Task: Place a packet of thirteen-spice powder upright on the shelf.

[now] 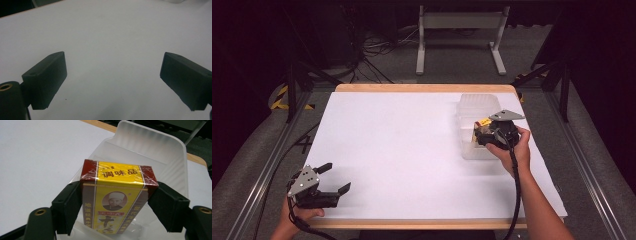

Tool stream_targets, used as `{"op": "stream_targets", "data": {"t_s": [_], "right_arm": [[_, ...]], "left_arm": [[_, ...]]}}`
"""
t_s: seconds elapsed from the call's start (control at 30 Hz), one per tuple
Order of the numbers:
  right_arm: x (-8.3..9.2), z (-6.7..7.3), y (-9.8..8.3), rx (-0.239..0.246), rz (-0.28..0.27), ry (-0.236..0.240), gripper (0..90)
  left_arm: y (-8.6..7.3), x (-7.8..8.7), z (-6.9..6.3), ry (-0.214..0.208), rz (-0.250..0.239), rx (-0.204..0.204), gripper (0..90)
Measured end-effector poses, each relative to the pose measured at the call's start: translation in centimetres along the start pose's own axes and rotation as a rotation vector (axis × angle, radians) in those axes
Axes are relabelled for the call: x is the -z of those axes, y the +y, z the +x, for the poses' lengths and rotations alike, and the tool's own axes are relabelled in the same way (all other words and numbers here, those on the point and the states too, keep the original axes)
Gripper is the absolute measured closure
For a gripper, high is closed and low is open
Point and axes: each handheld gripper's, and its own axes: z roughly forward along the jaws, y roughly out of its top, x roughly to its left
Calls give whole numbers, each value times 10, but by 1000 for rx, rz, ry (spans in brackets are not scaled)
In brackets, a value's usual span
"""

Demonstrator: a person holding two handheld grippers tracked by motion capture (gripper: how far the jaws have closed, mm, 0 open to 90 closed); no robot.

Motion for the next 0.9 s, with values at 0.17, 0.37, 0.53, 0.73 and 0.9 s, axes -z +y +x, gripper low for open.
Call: {"op": "stream_targets", "data": {"t_s": [0.17, 0.37, 0.53, 0.73, 0.9], "right_arm": [[3, 0, -2, 14, 2, -2, 264], [7, -1, -3, 29, 10, 5, 250], [13, -1, -4, 47, 4, 17, 247], [19, -2, -5, 74, 7, 18, 244], [28, -4, -8, 106, 4, 37, 241]], "left_arm": [[0, 0, 0, 0, -1, 2, 78], [0, 0, 0, 1, -1, 1, 78], [0, 0, 0, 1, 0, 5, 78], [1, 0, -1, 1, -1, 4, 78], [1, 0, -1, 2, -1, 6, 78]]}}
